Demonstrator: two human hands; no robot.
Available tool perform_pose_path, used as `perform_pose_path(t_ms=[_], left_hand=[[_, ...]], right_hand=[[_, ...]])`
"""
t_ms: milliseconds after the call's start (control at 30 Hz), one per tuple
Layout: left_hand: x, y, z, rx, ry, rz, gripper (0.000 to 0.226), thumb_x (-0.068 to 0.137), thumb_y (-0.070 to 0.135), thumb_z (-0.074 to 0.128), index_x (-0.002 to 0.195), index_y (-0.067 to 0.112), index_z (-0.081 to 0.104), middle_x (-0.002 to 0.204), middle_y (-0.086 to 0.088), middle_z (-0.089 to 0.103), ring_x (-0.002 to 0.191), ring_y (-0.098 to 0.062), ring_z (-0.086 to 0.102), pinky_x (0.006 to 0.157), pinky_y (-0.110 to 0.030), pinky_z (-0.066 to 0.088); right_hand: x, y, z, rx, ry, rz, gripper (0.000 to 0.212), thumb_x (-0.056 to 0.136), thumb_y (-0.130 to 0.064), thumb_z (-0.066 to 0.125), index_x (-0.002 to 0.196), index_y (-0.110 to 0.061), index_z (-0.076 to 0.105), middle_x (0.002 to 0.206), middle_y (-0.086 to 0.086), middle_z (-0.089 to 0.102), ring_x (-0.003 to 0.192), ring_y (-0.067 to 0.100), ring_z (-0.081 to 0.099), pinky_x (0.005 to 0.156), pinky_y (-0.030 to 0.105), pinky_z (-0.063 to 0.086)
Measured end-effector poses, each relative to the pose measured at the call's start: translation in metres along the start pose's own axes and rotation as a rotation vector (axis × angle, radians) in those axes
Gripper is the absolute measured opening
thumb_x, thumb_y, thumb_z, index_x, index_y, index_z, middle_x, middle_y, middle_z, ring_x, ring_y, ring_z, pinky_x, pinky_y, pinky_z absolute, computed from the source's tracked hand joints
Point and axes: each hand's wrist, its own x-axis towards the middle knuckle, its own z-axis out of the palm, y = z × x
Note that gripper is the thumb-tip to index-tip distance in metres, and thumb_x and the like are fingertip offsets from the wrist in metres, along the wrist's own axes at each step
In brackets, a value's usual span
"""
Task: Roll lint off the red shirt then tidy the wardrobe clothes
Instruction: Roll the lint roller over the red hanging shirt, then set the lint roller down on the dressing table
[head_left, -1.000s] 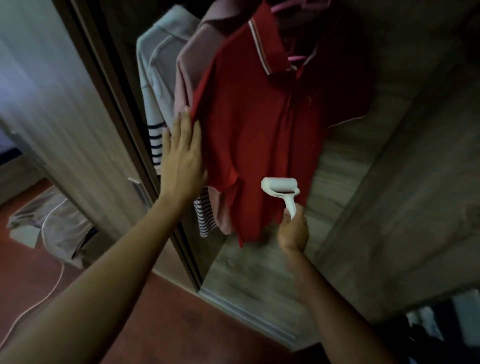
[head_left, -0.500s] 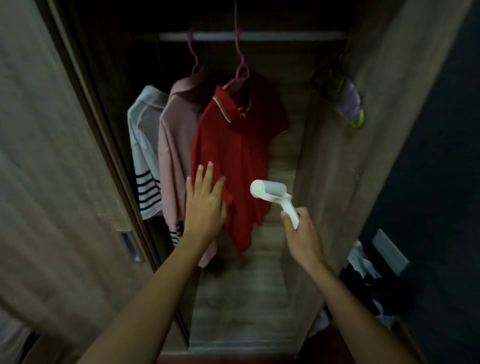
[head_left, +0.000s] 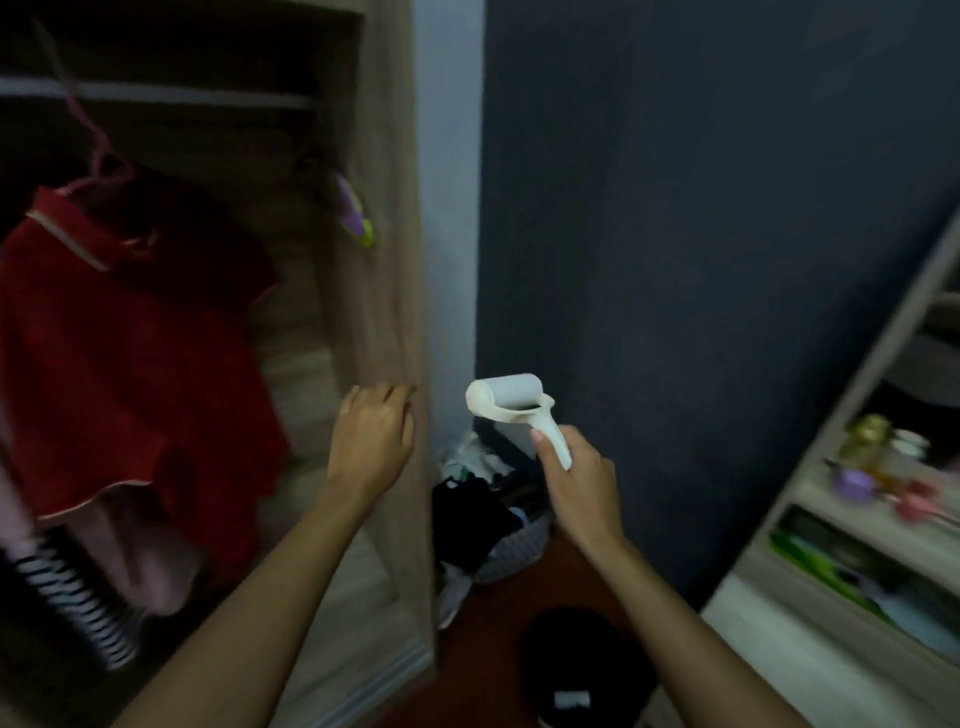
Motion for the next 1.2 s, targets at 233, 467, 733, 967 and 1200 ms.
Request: perform_pose_path(t_ms=[233,467,733,967,1200], left_hand=[[-0.012,0.173,0.067,-0.292,-0.070,0.097,0.030,0.084,0.015,0.049,0.105,0.002,0.066,0.091,-0.017,0.070,0.079,-0.037,0.065,0.069,-0.043,0.053],[-0.101,0.345,0.130,-0.475,-0.375,0.051,0.040,0.091,0.014,0.055,0.129,0.003,0.051,0.119,-0.019,0.061,0.103,-0.037,0.059,0.082,-0.042,0.051],[-0.171,0.426,0.163,-0.376,-0.641,-0.010,0.050,0.094,0.029,0.042,0.140,0.009,0.038,0.141,-0.012,0.043,0.120,-0.031,0.048,0.098,-0.041,0.041],[-0.186,0.450,0.174,-0.304,-0.699,-0.028,0.055,0.097,0.029,0.044,0.146,0.009,0.028,0.151,-0.012,0.030,0.134,-0.029,0.036,0.108,-0.038,0.031],[-0.194,0.446,0.191,-0.286,-0.786,-0.074,0.056,0.097,0.033,0.043,0.146,0.010,0.027,0.154,-0.015,0.025,0.139,-0.030,0.030,0.109,-0.043,0.035]], right_hand=[[-0.060,0.122,-0.126,-0.087,0.074,0.213,0.023,0.097,-0.049,0.040,0.090,-0.029,0.049,0.072,-0.007,0.060,0.067,0.007,0.058,0.059,0.031,0.042],[-0.144,0.248,-0.216,-0.202,0.043,0.488,0.037,0.099,-0.044,0.041,0.124,-0.018,0.049,0.113,-0.006,0.061,0.106,0.019,0.059,0.073,0.023,0.036],[-0.188,0.341,-0.255,-0.296,-0.054,0.695,0.029,0.097,-0.048,0.041,0.102,-0.019,0.043,0.094,0.001,0.058,0.087,0.023,0.060,0.068,0.031,0.039],[-0.189,0.372,-0.245,-0.415,-0.162,0.661,0.039,0.098,-0.047,0.038,0.117,-0.015,0.048,0.101,0.009,0.061,0.093,0.028,0.063,0.071,0.030,0.041],[-0.185,0.389,-0.229,-0.530,-0.202,0.676,0.046,0.099,-0.046,0.036,0.124,-0.009,0.045,0.112,0.015,0.060,0.101,0.033,0.062,0.083,0.039,0.048]])
